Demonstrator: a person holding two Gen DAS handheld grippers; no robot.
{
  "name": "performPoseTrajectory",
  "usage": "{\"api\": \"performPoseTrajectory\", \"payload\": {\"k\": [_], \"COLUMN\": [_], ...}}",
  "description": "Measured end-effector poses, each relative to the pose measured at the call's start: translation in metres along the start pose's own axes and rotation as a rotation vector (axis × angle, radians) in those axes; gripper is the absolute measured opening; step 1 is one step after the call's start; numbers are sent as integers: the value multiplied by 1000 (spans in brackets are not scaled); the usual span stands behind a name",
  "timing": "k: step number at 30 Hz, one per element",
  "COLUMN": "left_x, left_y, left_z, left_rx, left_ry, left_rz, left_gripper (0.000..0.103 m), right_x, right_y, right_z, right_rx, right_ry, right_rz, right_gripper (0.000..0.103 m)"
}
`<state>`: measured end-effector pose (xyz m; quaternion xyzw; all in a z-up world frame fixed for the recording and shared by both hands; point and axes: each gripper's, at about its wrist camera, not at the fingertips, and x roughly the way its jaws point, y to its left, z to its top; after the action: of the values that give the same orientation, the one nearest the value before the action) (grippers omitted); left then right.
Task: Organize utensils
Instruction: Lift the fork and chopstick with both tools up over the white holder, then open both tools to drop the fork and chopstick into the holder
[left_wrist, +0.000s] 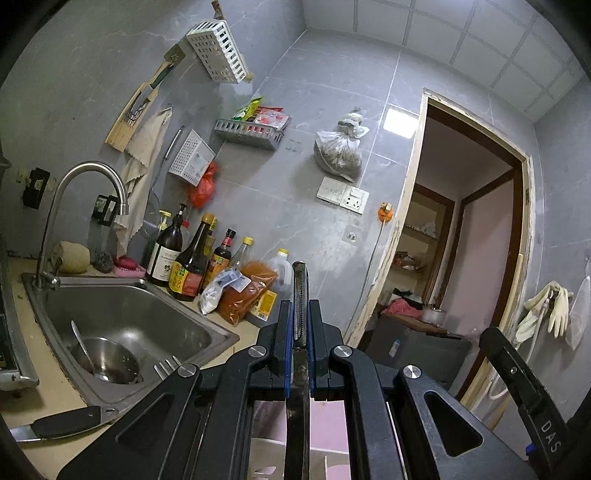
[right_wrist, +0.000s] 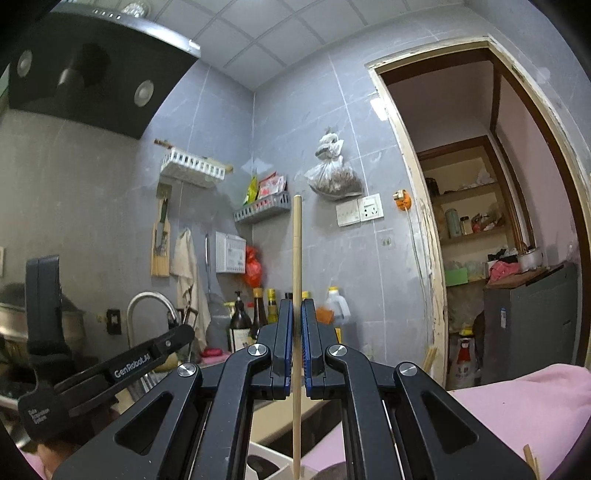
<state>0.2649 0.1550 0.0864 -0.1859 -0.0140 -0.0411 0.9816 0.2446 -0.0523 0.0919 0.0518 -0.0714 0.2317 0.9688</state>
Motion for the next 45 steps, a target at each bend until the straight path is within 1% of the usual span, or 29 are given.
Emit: {"api": "performPoseTrajectory", "payload": {"k": [5, 7, 12, 16, 19, 22, 23, 28, 29, 30, 31, 33, 34, 36, 37, 38, 39, 40, 42, 43, 45], "left_x": [0, -1, -8, -12, -17, -22, -23, -30, -31, -33, -35, -38, -40, -44, -47, -49, -51, -52, -54, -54, -56], "left_y": [-5, -7, -7, -12, -15, -18, -19, -32, -35, -39, -43, -51, -56, -65, -70, -74, -80, -84, -94, -99, -108], "left_z": [-7, -11, -16, -15, -11, -7, -5, 3, 4, 5, 7, 8, 8, 8, 7, 7, 5, 4, 1, 0, -5], "left_rx": [24, 34, 15, 35, 30, 29, 30, 44, 49, 56, 64, 88, 103, 126, 137, 145, 155, 162, 183, 191, 209], "left_ry": [29, 55, 110, 137, 145, 153, 156, 151, 148, 144, 141, 135, 130, 117, 112, 109, 108, 109, 113, 113, 115], "left_rz": [1, -2, -38, -57, -69, -84, -89, -113, -113, -116, -118, -120, -121, -122, -128, -135, -145, -152, -164, -168, -184], "left_gripper": [5, 5, 5, 8, 9, 13, 16, 26, 31, 35, 36, 44, 47, 61, 64, 69, 73, 75, 85, 87, 93], "right_x": [0, 0, 1, 0, -1, -6, -9, -23, -26, -29, -33, -41, -45, -55, -60, -64, -70, -75, -85, -91, -102], "right_y": [3, 2, 1, 2, 1, 0, -1, -7, -9, -11, -15, -21, -25, -33, -38, -42, -47, -50, -60, -64, -72], "right_z": [-5, -6, -7, -8, -6, 1, 3, 18, 21, 24, 27, 31, 34, 38, 40, 42, 43, 44, 47, 48, 51], "right_rx": [-24, -24, -21, -25, -23, -23, -23, -41, -45, -52, -59, -66, -69, -78, -86, -91, -95, -96, -103, -106, -112], "right_ry": [29, 41, 73, 91, 92, 76, 70, 40, 35, 28, 20, 9, 5, 0, -1, -1, -5, -7, -5, -3, -1], "right_rz": [1, 1, -3, -5, -9, -13, -14, -33, -40, -52, -66, -79, -88, -109, -123, -131, -143, -152, -170, -179, -198], "right_gripper": [3, 3, 4, 5, 8, 15, 22, 26, 29, 36, 39, 50, 52, 57, 61, 70, 76, 78, 83, 84, 94]}}
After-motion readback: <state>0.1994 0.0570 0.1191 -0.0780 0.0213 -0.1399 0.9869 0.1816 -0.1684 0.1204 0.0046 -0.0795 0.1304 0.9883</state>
